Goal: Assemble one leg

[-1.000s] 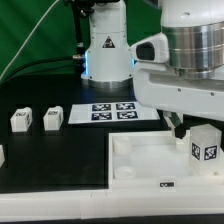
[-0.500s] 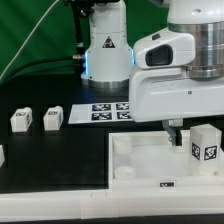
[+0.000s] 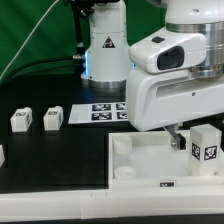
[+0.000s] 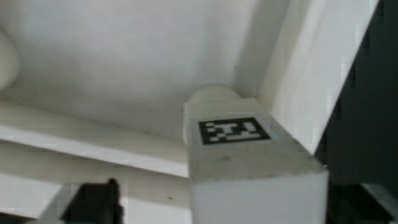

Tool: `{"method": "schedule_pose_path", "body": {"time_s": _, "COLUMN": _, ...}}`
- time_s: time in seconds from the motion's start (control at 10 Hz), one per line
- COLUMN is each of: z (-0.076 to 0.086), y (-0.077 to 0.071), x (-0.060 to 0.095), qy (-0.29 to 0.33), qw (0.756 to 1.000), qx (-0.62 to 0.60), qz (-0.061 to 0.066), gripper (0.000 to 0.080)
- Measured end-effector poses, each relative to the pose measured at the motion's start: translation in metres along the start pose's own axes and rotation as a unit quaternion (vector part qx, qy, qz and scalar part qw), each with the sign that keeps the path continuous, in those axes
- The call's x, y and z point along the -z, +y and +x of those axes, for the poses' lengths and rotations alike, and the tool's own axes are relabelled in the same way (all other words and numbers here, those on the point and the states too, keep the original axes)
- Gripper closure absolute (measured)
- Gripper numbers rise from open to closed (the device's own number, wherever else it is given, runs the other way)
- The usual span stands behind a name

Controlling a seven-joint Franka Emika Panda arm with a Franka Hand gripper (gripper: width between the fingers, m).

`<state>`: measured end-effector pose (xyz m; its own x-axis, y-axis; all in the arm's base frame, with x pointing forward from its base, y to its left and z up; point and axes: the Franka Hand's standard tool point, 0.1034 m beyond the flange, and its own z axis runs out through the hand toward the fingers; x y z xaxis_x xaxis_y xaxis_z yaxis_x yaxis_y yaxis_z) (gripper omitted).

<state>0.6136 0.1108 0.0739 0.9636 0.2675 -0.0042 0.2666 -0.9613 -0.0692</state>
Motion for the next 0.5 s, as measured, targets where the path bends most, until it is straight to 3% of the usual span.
{"method": "schedule_pose_path", "body": {"time_s": 0.1, "z": 0.0, "y": 0.0, "x": 0.0, "qy": 0.0, "qw": 1.0, "qx": 0.0, "qz": 0.0, "gripper": 0.0419}}
{"method": "schedule_pose_path", "body": {"time_s": 0.2, "z": 0.0001, "y": 0.0, "x": 0.0001, "qy": 0.0, "qw": 1.0, "qx": 0.0, "qz": 0.0, "gripper": 0.0508}}
{"method": "schedule_pose_path", "body": {"time_s": 0.5, "z": 0.0001, "y": 0.0001, "x": 0.0, "qy": 0.0, "qw": 1.0, "qx": -0.007, "qz": 0.0, "gripper": 0.0508}}
